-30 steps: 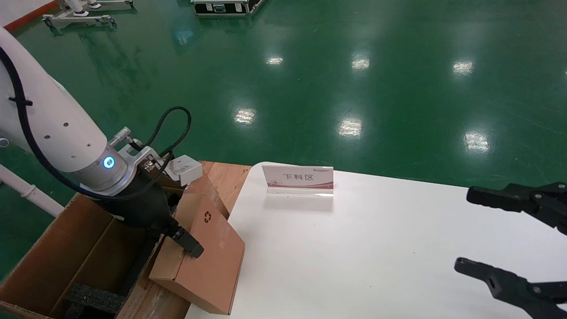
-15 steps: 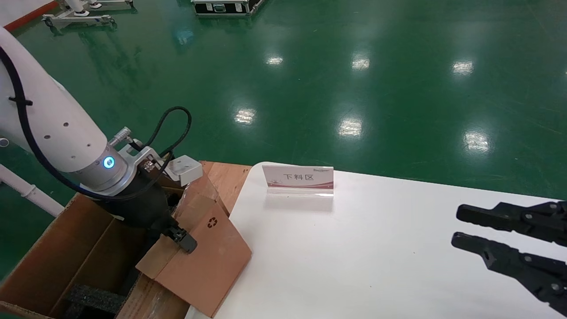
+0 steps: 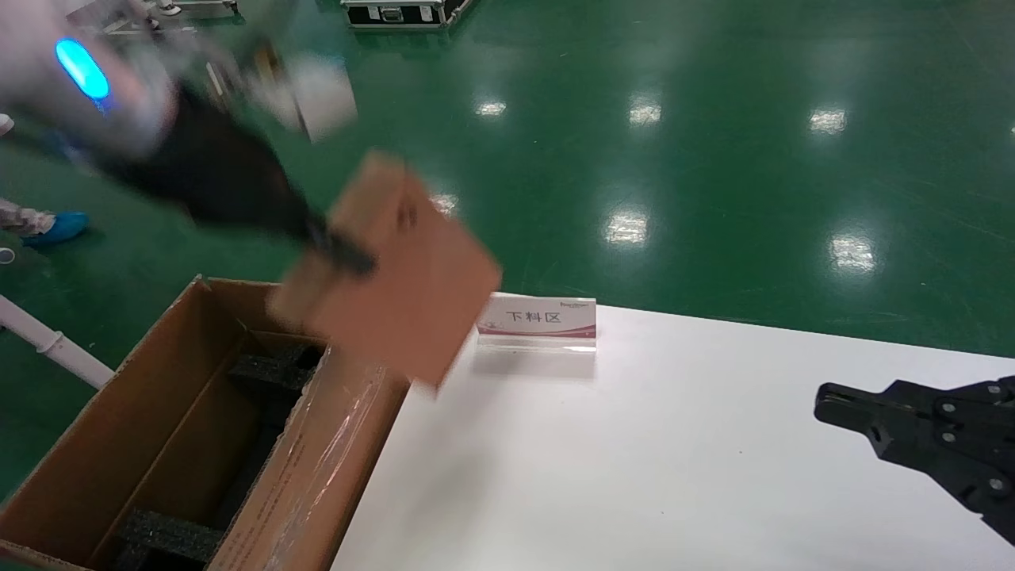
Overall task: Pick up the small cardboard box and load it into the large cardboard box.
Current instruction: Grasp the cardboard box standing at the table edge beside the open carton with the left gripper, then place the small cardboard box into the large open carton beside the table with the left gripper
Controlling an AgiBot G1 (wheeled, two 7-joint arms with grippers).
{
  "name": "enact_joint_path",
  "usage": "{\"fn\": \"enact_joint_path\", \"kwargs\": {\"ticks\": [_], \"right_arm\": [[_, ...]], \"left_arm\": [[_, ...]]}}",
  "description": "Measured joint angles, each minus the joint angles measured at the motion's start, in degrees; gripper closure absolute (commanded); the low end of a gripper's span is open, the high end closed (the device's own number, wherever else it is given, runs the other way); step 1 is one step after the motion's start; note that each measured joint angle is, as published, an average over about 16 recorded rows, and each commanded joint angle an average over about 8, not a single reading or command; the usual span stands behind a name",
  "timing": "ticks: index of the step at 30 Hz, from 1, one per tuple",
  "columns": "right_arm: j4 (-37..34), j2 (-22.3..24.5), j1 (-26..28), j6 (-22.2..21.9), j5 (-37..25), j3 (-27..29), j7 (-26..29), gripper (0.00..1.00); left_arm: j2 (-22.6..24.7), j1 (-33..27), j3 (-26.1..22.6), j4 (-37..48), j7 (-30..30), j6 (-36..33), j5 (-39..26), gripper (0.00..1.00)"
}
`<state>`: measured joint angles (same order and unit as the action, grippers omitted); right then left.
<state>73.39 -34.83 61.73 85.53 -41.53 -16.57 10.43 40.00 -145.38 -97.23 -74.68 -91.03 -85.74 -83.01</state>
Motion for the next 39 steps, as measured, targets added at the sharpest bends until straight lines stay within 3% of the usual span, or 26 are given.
{"fn": "enact_joint_path", "kwargs": {"ticks": [5, 11, 19, 28, 39], "right_arm": [[0.0, 0.0, 0.0, 0.0, 0.0, 0.0, 0.0, 1.0], [0.0, 0.0, 0.0, 0.0, 0.0, 0.0, 0.0, 0.98], [0.0, 0.0, 0.0, 0.0, 0.0, -0.1, 0.0, 0.0], [0.0, 0.0, 0.0, 0.0, 0.1, -0.1, -0.1, 0.0], [0.0, 0.1, 0.0, -0.1, 0.1, -0.1, -0.1, 0.0]], "left_arm": [[1.9, -8.2, -0.4, 1.7, 2.3, -2.9, -1.7, 1.0], [2.9, -16.4, -6.5, 3.5, 5.4, -5.8, -2.4, 1.0], [1.4, -23.7, -20.8, 3.4, 6.8, -7.9, 0.4, 1.0], [-2.9, -26.7, -31.8, 0.8, 3.5, -8.5, 2.3, 1.0], [-9.5, -25.0, -34.9, -2.4, -0.6, -7.0, -0.2, 1.0]]}}
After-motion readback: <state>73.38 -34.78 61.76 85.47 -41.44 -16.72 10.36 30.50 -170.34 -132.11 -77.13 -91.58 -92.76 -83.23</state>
